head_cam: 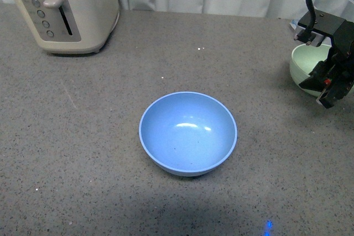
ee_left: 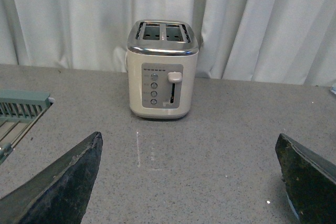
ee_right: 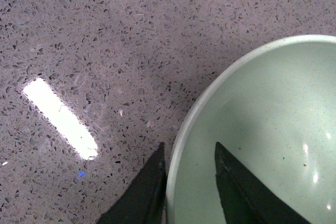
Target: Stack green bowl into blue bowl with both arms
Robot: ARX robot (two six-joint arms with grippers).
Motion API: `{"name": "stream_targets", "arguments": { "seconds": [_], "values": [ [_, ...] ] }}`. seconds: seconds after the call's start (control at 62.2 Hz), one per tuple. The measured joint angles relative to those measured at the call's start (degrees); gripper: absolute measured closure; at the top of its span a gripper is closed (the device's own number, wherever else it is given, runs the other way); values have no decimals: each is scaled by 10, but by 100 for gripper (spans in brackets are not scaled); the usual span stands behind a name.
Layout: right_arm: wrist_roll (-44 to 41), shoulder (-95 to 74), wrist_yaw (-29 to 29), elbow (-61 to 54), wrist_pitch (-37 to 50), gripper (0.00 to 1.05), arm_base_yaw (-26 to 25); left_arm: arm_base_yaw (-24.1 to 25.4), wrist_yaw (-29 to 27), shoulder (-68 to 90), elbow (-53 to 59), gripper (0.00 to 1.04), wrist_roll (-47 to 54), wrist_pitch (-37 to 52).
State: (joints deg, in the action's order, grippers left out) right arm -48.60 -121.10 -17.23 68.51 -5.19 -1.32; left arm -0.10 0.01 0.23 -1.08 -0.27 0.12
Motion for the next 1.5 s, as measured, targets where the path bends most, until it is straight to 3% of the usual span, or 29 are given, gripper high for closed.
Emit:
{"name": "stream_targets", "arguments": {
  "seconds": [0.129, 0.418, 0.675, 0.885, 1.045, 1.496],
  "values": [
    [-6, 0, 2, 0, -1, 103, 1, 0, 0, 0, 0, 6, 0, 0],
    [-27, 38, 3, -21, -1, 103, 18, 0, 0, 0, 0, 6, 0, 0],
    [-43, 184, -52, -65, -37, 103, 106, 0, 0, 0, 0, 6, 0, 0],
    [-51, 257, -78, -147, -90, 103, 231, 0, 0, 0, 0, 6, 0, 0],
    [-47, 266, -68, -200, -64, 103, 292, 0, 0, 0, 0, 6, 0, 0],
    [-50, 233, -66, -196, -56, 103, 332, 0, 0, 0, 0, 6, 0, 0]
  ]
}}
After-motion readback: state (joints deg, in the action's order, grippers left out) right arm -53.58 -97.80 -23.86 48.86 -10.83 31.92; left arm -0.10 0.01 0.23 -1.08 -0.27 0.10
